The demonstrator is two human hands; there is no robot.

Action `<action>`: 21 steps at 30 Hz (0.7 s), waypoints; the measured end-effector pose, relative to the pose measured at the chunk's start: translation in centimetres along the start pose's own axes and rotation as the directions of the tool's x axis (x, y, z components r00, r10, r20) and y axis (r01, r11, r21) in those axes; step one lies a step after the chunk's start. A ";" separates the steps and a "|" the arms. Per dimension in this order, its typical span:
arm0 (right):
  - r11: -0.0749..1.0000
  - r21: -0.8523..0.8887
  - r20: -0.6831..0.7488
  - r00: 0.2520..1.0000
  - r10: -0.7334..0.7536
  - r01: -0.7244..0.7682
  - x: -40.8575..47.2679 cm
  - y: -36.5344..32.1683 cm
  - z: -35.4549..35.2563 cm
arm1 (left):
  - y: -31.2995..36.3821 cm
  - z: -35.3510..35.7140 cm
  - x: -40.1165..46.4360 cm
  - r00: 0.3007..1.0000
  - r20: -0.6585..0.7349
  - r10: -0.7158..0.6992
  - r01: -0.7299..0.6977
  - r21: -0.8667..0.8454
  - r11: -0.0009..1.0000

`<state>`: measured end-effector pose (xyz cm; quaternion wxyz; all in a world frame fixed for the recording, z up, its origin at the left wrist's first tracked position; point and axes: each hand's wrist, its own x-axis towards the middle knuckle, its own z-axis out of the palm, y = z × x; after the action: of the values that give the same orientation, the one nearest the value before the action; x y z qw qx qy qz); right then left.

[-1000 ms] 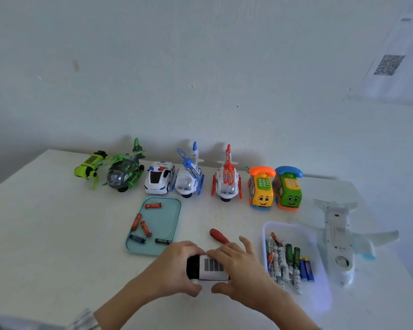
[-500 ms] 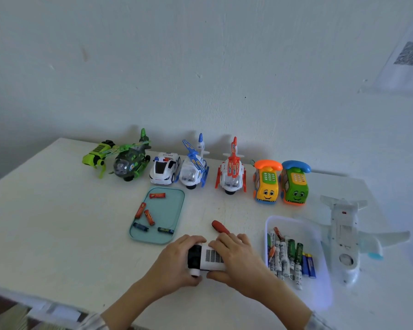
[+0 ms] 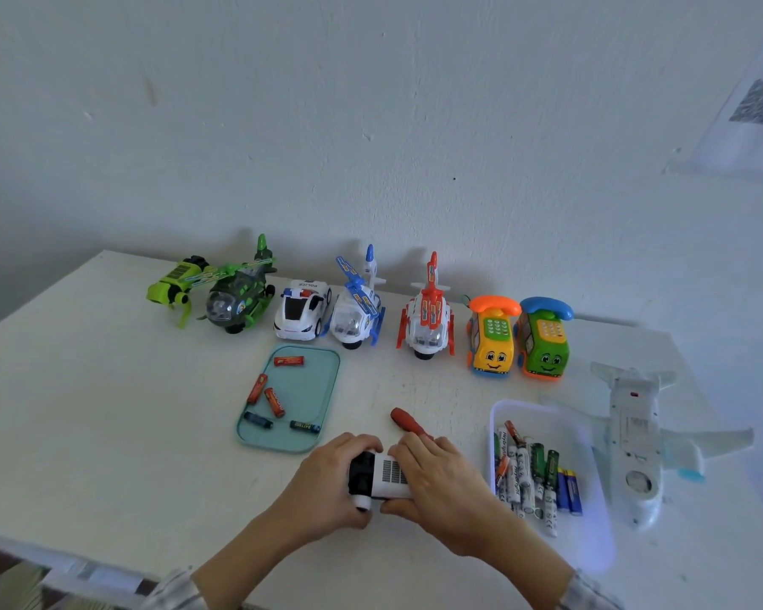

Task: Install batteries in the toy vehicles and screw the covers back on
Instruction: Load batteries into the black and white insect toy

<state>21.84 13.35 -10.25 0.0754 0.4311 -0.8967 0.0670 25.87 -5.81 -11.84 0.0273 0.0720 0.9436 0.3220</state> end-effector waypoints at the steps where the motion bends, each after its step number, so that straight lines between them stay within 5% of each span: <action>1: 1.000 0.004 0.008 1.000 0.003 -0.003 0.1 0.0 -0.1 | 0.0 0.0 0.1 1.000 0.001 -0.001 0.001 -0.010 1.000; 7: 0.990 0.143 0.121 0.993 -0.002 -0.015 0.5 0.4 -0.7 | -0.2 -0.1 0.1 1.000 0.005 -0.005 0.006 -0.052 0.999; 16: 0.997 0.071 0.050 0.999 -0.003 0.000 0.4 0.1 -0.2 | -0.2 -0.2 0.4 1.000 0.012 -0.005 0.005 -0.053 0.999; 21: 0.994 0.098 0.124 0.992 0.035 -0.048 0.4 0.0 -1.0 | -0.3 -0.1 0.4 1.000 0.013 -0.008 0.009 -0.051 0.999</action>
<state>21.68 13.21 -9.22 -0.0031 0.4189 -0.9039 0.0871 25.43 -6.05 -11.93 0.0366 0.0695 0.9351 0.3455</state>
